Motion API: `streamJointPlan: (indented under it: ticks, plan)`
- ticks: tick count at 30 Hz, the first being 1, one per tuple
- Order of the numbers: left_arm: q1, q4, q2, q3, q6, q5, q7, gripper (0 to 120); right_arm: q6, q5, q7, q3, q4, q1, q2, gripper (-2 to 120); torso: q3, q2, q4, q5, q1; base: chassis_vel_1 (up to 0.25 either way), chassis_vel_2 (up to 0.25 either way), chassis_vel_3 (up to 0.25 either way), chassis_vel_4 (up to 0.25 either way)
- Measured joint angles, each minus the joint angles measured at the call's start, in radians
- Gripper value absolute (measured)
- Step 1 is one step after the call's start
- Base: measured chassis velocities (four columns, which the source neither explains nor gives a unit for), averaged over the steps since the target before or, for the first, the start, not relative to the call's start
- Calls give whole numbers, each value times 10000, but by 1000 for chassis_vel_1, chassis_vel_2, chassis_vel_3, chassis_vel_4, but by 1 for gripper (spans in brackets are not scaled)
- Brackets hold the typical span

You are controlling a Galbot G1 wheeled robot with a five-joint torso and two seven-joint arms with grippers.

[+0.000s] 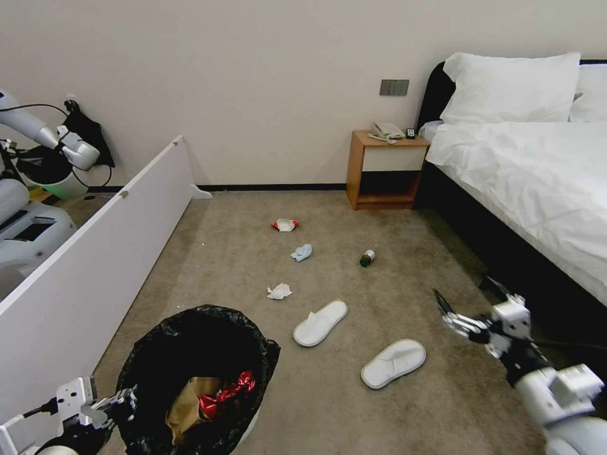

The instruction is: Pick up the trash bin, then pick up the garbage from the floor and place it into the trash bin.

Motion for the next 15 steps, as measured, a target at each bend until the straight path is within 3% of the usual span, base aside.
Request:
streamJointPlan:
  ticks: [1,3,6,7,8,10,15]
  plan:
    - [0,0,0,0,0,0,0,3,0,0,0,0,0,0,0,100,0,0,0,0,0,0,0,0,0]
    - [29,0,6,6,-12,47,43,3,266,-591,72,553,-50,-816,816,100,0,0,-3,-2,0,0,0,0,0]
    - [35,0,4,-8,-22,52,62,3,513,-684,46,638,-133,-1036,1165,100,1,0,0,-2,0,0,0,0,0]
    - [44,0,-19,-14,-29,65,78,3,1121,-797,-198,648,-391,-1231,1775,100,1,0,-1,-1,0,0,0,0,0]
    - [44,0,-19,-14,-29,65,78,3,1121,-797,-198,648,-391,-1231,1775,100,1,0,-1,-1,0,0,0,0,0]
    - [53,0,-26,-13,-32,94,93,3,1416,-1614,-297,477,-714,-1522,2461,100,1,0,0,-2,0,0,0,0,0]
    - [66,65,-19,-32,-60,271,158,3,1633,-2025,-388,-159,-1383,-1919,2878,100,1,0,0,0,0,0,0,0,0]
